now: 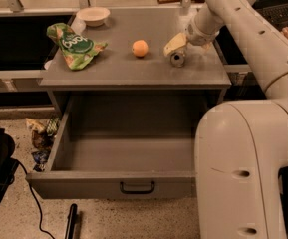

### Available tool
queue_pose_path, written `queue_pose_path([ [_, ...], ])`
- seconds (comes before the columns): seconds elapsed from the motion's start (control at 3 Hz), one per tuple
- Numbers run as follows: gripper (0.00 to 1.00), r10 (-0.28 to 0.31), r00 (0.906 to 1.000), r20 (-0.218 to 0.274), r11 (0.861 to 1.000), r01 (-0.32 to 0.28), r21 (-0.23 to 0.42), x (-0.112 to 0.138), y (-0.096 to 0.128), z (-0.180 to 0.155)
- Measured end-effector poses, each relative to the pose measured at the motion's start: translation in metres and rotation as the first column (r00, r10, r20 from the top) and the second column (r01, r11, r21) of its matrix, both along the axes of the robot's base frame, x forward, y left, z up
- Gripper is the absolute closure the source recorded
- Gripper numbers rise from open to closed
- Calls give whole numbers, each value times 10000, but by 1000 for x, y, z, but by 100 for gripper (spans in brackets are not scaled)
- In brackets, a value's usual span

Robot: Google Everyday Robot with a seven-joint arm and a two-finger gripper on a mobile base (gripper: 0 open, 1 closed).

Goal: Place redbull can into top drawer

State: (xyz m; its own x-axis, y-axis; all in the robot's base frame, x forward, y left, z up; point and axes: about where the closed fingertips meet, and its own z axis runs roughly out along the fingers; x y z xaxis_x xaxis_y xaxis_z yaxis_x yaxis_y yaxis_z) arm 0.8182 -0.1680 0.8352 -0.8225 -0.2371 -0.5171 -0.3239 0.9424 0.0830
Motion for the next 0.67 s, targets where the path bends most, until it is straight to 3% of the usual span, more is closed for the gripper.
queue_pose_path([
  [0.67, 65, 76, 10000, -9, 10000, -76, -60, 2, 4, -6],
])
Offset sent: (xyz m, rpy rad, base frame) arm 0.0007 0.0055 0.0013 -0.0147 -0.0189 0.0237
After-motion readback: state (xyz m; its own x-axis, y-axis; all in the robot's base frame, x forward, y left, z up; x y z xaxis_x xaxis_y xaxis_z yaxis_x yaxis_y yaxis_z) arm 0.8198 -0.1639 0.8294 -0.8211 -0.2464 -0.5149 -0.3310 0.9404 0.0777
